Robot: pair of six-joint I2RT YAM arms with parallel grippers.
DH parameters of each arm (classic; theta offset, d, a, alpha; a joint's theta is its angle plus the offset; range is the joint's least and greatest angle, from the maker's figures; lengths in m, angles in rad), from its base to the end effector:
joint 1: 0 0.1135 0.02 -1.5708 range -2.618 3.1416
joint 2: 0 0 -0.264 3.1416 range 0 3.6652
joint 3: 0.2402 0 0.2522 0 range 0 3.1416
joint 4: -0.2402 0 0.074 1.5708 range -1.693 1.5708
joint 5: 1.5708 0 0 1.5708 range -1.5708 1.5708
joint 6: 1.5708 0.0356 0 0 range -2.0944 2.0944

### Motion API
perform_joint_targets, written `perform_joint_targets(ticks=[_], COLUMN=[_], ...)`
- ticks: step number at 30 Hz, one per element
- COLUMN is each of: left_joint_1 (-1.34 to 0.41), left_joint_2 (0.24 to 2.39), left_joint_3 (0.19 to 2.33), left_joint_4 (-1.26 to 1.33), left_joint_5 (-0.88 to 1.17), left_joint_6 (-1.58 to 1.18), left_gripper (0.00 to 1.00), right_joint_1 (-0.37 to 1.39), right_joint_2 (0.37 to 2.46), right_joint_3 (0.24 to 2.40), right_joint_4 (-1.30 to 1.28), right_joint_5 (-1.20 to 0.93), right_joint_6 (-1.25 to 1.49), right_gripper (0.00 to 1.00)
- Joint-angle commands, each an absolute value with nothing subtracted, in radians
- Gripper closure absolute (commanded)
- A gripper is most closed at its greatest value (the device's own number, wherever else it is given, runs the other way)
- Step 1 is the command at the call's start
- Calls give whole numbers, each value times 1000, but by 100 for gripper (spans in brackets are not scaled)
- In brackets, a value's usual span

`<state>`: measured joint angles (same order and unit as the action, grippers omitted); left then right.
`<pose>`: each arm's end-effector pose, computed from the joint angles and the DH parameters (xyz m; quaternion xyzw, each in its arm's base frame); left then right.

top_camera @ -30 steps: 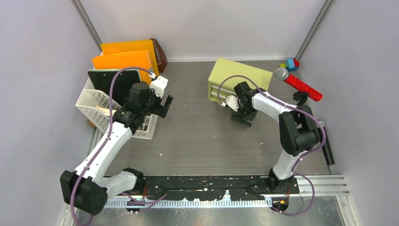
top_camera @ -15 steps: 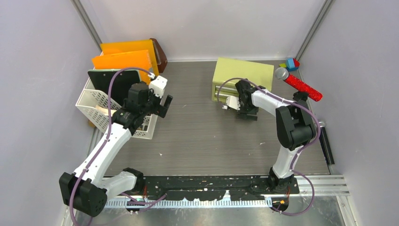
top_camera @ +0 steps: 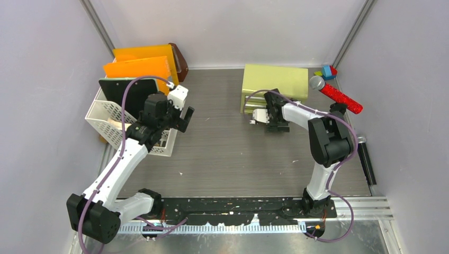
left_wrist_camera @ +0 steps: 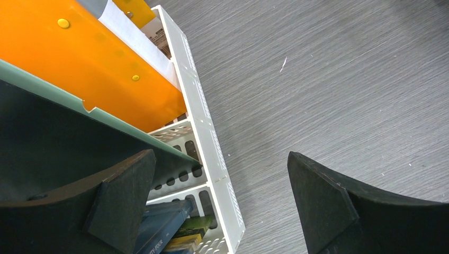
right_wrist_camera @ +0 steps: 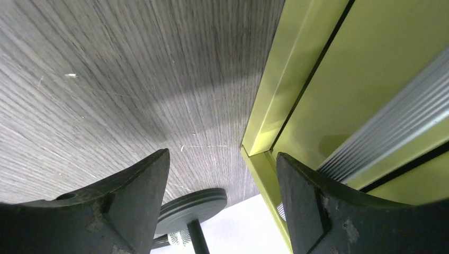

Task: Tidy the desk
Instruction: Move the storage box to the center of the board.

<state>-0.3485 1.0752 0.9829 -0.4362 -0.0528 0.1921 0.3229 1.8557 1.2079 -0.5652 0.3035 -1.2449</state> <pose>0.2248 -0.0797 0.3277 0.2188 0.8390 -0.0161 0.4980 0.3481 0.1053 0.1657 -0.6677 0.7079 -0.2115 0.0914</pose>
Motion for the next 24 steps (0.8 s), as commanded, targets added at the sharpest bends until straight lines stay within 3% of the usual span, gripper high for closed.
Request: perform_joint_targets(ticks=[1, 10, 24], left_joint_1=[-344, -344, -344], left_joint_2=[1051, 1066, 1053], left_joint_3=[977, 975, 971], left_joint_4=[-377, -361, -365], left_joint_5=[-65, -69, -69], left_joint_6=[208, 213, 213], left_gripper=[0, 0, 0], right_joint_1=[314, 328, 268], right_joint_2=[1778, 1631, 1716], right_joint_3=[1170, 1037, 1122], right_joint_4=[-391, -359, -341], right_joint_5=[333, 302, 376], right_joint_6=[-1306, -1243, -1285], right_gripper=[20, 20, 20])
